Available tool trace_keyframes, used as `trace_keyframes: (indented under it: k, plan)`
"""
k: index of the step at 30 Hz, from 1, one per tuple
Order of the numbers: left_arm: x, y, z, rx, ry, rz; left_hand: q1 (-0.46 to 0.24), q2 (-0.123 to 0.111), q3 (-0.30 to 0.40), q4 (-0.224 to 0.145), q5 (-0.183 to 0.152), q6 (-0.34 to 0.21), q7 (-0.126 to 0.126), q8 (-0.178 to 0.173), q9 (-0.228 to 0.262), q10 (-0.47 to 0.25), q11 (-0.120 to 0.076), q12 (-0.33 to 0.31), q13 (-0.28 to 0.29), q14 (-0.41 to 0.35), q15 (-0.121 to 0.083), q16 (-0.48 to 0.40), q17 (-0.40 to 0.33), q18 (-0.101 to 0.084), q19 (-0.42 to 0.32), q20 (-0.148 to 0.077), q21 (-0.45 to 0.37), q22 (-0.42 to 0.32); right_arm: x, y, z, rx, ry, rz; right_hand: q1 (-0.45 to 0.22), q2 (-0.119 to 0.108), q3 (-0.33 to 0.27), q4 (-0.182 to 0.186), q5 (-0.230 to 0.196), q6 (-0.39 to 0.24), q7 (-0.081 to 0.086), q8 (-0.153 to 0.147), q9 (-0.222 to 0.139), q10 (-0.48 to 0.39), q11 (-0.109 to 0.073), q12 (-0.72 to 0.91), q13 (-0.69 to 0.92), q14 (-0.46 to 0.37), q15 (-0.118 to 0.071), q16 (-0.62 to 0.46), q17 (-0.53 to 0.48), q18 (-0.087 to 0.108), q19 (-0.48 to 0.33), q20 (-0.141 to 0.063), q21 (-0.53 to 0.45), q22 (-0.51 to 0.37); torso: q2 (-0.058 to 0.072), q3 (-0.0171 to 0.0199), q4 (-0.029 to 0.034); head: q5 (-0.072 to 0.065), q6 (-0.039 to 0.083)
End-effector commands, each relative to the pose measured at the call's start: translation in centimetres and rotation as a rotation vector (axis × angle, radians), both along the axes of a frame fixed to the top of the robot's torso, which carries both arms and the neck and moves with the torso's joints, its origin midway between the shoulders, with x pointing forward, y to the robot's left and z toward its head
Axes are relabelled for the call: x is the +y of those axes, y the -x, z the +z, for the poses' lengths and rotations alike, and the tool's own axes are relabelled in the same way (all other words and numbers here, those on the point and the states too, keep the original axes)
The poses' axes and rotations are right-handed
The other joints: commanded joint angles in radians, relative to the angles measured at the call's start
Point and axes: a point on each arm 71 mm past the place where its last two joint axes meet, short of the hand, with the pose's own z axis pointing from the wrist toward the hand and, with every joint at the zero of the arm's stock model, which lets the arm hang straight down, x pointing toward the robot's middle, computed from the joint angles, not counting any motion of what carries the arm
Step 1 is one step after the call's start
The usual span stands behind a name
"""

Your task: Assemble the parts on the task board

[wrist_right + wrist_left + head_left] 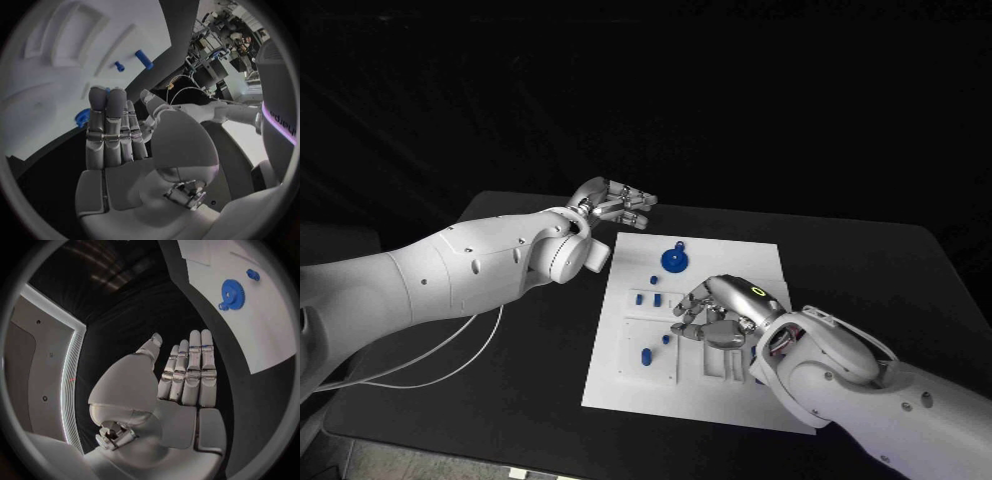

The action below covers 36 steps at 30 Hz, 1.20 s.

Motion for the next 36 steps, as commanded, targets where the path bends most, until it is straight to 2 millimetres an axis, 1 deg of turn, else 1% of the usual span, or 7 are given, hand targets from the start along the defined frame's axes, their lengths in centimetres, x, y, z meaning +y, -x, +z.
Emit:
trace_keyframes:
  k: [1,8,10,16,21,26,36]
  plan:
    - [0.1,0.1,0.1,-0.005,0.013,-0.015,0.002,0.005,-0.007,-0.002,0.002,-0.008,0.001,0.003,-0.001,-0.006,0.001,0.001,-0.001,0.002,0.002,-0.001,0.001,-0.015,-0.007,0.002,0.005,-0.001,-1.7,-0.5,-0.7,0.249,-0.038,-0.032,-0.01,0.015,-0.03,0.01,-0.002,0.022,-0.01,-0.002,0.005,0.033,-0.012,0.012,0.007,-0.002,-0.016,-0.003,0.001,-0.021,0.026,-0.015,-0.007,0.027,-0.001,0.0015,-0.0047,-0.021,0.016]
    - [0.8,0.2,0.2,-0.008,0.016,-0.004,0.001,0.002,-0.009,-0.004,0.002,-0.01,0.001,0.003,-0.001,-0.006,0.001,0.001,-0.001,0.002,0.002,-0.001,0.001,-0.015,-0.007,0.002,0.005,-0.002,-7.0,-2.5,0.2,0.371,-0.056,-0.168,0.013,0.039,-0.125,0.027,0.01,0.051,-0.027,-0.002,0.045,0.052,-0.037,0.115,0.14,0.008,-0.033,-0.016,0.006,-0.042,0.039,-0.037,-0.014,0.019,-0.004,0.0067,-0.0129,-0.056,0.02]
    - [0.8,0.2,0.2,-0.01,0.021,-0.009,0.002,0.002,-0.009,-0.004,0.002,-0.01,0.001,0.003,-0.001,-0.006,0.001,0.001,-0.001,0.002,0.002,-0.001,0.001,-0.015,-0.007,0.002,0.005,-0.002,-8.4,-2.9,0.4,0.404,-0.044,-0.197,0.013,0.045,-0.147,0.038,0.012,0.035,-0.024,0.0,0.054,0.032,-0.049,0.266,0.296,0.015,-0.041,-0.009,0.018,-0.05,0.043,-0.044,0.036,0.032,-0.004,0.0068,-0.0141,-0.065,0.023]
    - [0.5,0.6,0.2,-0.02,0.062,-0.096,0.011,-0.011,-0.024,-0.026,0.009,0.001,0.001,0.003,-0.001,-0.004,0.001,0.001,-0.001,-0.012,0.005,-0.004,-0.002,-0.017,-0.016,0.005,-0.001,-0.007,-11.7,-3.0,0.0,0.526,0.066,-0.278,0.022,0.04,-0.08,0.044,-0.018,0.008,-0.021,-0.003,0.069,-0.063,-0.055,0.471,0.588,0.002,-0.045,0.05,0.115,-0.052,0.049,-0.047,0.166,0.056,-0.007,0.007,-0.0172,-0.089,0.025]
    - [0.8,0.9,0.2,-0.027,0.088,-0.123,-0.002,-0.021,-0.052,-0.035,0.011,0.0,0.002,0.004,0.0,-0.002,0.004,0.001,-0.001,-0.038,0.014,-0.006,-0.006,-0.022,-0.036,0.013,-0.014,-0.015,-13.0,-2.7,-0.3,0.581,0.145,-0.327,-0.012,0.036,-0.053,0.061,0.013,0.019,-0.031,-0.002,0.091,-0.063,-0.063,0.545,0.711,0.0,-0.048,0.078,0.182,-0.055,0.053,-0.049,0.254,0.072,-0.008,0.0112,-0.0211,-0.103,0.017]
    - [1.1,1.0,0.3,-0.018,0.132,-0.116,-0.004,-0.015,-0.078,-0.045,0.02,-0.001,0.002,0.004,0.0,-0.002,0.005,0.001,-0.001,-0.066,0.022,-0.007,-0.012,-0.026,-0.055,0.022,-0.03,-0.025,-13.8,-2.1,-0.5,0.639,0.229,-0.358,-0.066,0.033,-0.031,0.082,0.03,0.002,-0.031,-0.001,0.138,-0.047,-0.063,0.652,0.875,-0.007,-0.047,0.147,0.313,-0.06,0.055,-0.051,0.385,0.091,-0.009,0.0078,-0.0192,-0.114,0.007]
    - [1.2,1.2,0.3,-0.014,0.156,-0.126,-0.005,-0.006,-0.094,-0.052,0.021,-0.005,0.003,0.003,0.0,-0.005,0.007,0.001,-0.001,-0.072,0.024,-0.005,-0.019,-0.023,-0.052,0.024,-0.038,-0.035,-13.9,-1.1,-0.4,0.683,0.307,-0.369,-0.126,0.035,-0.02,0.114,0.01,-0.018,-0.027,-0.004,0.139,0.005,-0.061,0.705,1.019,0.007,-0.046,0.185,0.429,-0.059,0.045,-0.047,0.501,0.103,-0.008,0.0056,-0.0194,-0.116,-0.002]
